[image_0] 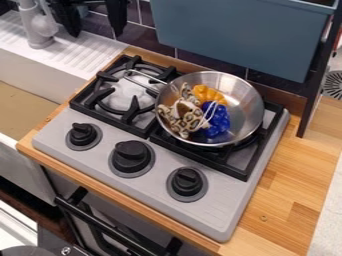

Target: Moved the silver pan to the left burner

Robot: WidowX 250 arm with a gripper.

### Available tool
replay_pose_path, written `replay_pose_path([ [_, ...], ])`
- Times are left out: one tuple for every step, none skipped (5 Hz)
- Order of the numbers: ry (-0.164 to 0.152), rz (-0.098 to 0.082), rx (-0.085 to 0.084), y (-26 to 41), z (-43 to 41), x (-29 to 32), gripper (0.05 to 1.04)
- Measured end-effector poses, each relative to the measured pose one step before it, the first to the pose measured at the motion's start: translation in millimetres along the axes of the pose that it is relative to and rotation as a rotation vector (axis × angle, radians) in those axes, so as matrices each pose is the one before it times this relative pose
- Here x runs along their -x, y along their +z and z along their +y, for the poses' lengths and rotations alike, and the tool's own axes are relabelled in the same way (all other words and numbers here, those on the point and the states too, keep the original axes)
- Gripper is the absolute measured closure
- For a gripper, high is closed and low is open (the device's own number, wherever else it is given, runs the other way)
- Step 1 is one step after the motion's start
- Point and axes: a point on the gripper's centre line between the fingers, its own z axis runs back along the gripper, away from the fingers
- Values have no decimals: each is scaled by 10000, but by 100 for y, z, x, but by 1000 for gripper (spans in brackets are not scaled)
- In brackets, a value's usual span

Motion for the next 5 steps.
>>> replay_pose_path([
  [112,291,9,-945,38,429,83],
  [483,151,41,-1601,-7,1069,83],
  [785,-43,-45,-13,-147,-61,83],
  [414,238,248,-743,-960,205,83],
  [-69,214,-71,-973,-1211,629,83],
])
